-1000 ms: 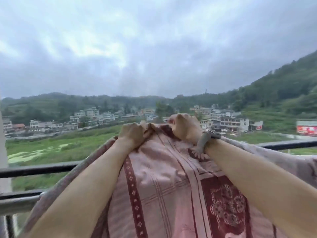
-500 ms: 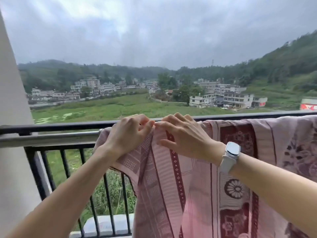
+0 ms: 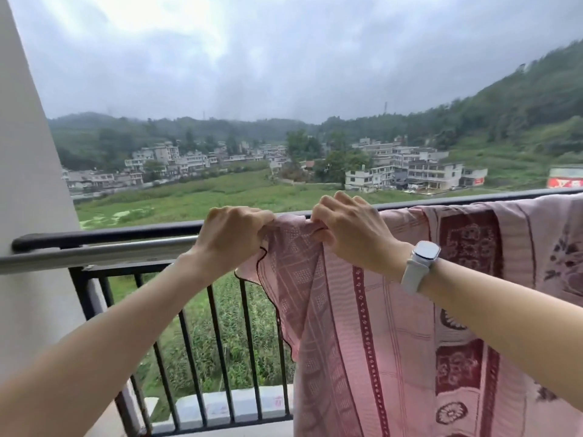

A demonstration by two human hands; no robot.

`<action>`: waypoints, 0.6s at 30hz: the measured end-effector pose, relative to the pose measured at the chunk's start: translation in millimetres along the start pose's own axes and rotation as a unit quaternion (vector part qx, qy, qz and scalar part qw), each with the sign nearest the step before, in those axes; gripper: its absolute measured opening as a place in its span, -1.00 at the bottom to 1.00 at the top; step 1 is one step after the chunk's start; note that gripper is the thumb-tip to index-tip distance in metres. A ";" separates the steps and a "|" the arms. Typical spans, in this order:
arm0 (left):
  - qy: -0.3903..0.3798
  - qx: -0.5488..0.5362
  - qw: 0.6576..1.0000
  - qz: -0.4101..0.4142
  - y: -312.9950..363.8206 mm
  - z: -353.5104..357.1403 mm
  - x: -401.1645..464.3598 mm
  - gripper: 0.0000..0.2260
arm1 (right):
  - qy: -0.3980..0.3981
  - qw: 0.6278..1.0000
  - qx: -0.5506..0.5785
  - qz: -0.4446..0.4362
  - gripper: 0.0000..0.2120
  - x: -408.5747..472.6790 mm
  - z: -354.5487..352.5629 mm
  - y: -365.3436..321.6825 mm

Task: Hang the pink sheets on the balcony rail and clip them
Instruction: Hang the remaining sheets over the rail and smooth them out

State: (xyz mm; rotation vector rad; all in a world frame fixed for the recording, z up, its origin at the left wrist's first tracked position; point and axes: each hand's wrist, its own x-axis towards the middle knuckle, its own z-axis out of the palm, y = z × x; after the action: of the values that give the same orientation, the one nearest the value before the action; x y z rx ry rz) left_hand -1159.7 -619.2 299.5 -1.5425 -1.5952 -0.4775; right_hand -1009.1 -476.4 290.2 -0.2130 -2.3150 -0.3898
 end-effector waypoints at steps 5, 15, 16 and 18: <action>0.078 0.028 0.996 0.042 -63.2 -25.8 63.2 -0.92 | 0.043 0.988 0.072 0.132 -0.84 69.8 -25.6 -13.0; -0.275 0.004 0.951 -0.139 -121.2 35.8 98.8 -0.68 | -0.107 0.956 0.088 0.259 -0.78 148.3 26.2 -10.8; -0.314 -0.043 0.940 -0.123 -119.1 32.6 90.1 -0.64 | -0.129 0.955 0.113 0.241 -0.76 136.2 28.9 -14.5; -0.307 -0.140 0.936 -0.094 -110.9 19.2 70.4 -0.63 | -0.098 0.960 0.149 0.217 -0.76 112.0 28.1 -25.5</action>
State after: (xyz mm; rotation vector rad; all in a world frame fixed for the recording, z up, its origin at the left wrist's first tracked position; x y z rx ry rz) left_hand -1262.4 -579.3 373.7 -1.8813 -2.2461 -0.3512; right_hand -1112.4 -486.8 346.8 -0.6173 -2.3958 0.2096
